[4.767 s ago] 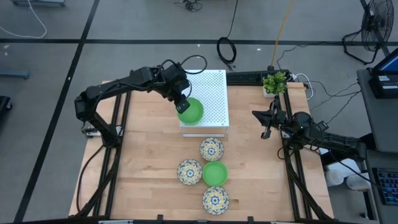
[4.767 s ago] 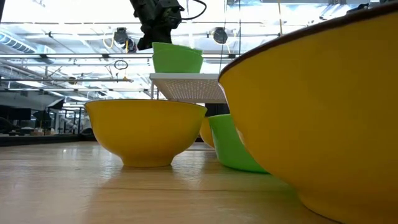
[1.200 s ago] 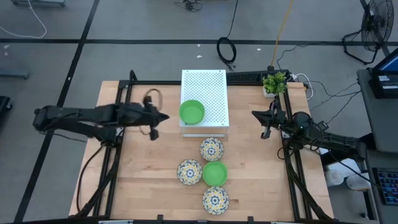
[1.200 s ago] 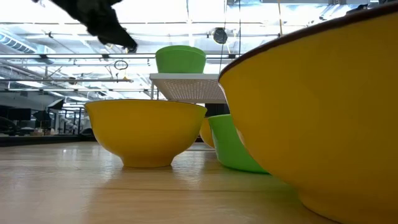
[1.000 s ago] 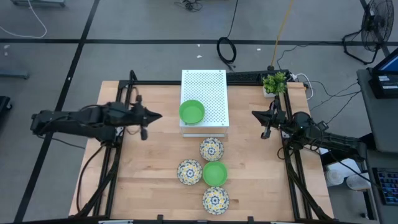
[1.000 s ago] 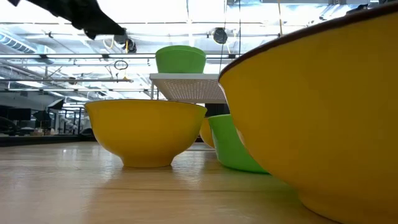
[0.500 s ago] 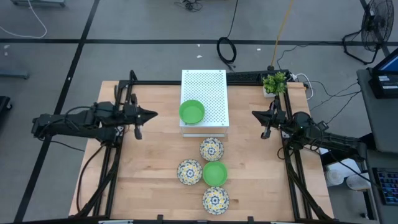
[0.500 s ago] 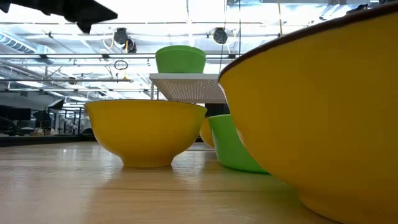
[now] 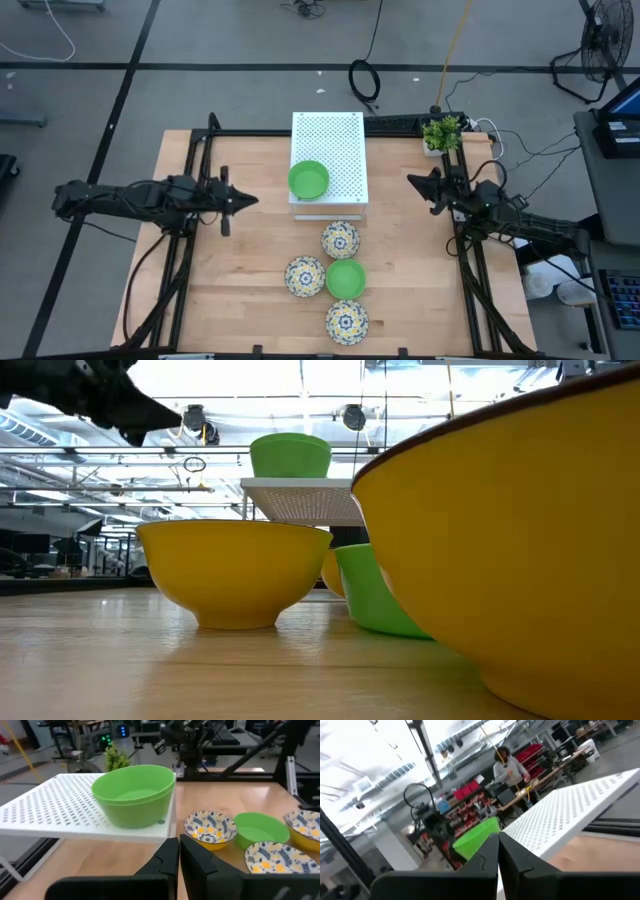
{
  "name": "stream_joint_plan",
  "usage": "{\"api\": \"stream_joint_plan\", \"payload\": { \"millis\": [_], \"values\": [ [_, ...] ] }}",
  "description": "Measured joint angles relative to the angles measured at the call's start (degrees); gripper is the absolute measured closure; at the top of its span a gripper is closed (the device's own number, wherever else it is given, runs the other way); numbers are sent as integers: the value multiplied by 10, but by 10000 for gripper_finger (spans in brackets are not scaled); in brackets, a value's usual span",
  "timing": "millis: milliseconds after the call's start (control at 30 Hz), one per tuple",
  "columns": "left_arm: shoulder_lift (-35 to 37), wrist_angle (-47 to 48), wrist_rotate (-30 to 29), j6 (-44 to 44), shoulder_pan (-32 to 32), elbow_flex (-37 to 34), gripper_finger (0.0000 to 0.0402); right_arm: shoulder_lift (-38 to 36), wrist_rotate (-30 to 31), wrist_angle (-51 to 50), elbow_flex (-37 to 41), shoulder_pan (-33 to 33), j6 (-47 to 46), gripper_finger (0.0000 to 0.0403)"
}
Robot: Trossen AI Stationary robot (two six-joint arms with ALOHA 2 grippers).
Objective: Pick & Place Mini bowls
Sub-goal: Stack the green bowl on the shelf
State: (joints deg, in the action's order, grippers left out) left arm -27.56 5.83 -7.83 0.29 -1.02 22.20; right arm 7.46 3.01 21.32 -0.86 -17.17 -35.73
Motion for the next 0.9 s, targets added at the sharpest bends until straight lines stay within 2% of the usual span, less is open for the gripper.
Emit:
{"api": "stream_joint_plan", "payload": {
  "millis": [267, 400, 600, 667, 767, 900],
  "values": [
    [66, 26, 16, -15, -34, 0, 380, 0, -1, 7, 0, 0, 37, 403],
    [104, 61, -21, -16, -54, -1, 380, 0, -1, 7, 0, 0, 35, 403],
    [145, 63, -67, -30, -77, -22, 380, 0, -3, 15, 0, 0, 73, 403],
    [147, 64, -82, -46, -78, -28, 380, 1, -31, 39, 0, 0, 74, 403],
    [140, 65, -95, -59, -77, -29, 380, 11, -129, 122, 0, 9, 69, 403],
    [135, 64, -101, -65, -78, -29, 380, 43, -217, 254, 0, 59, 88, 403]
  ]
}}
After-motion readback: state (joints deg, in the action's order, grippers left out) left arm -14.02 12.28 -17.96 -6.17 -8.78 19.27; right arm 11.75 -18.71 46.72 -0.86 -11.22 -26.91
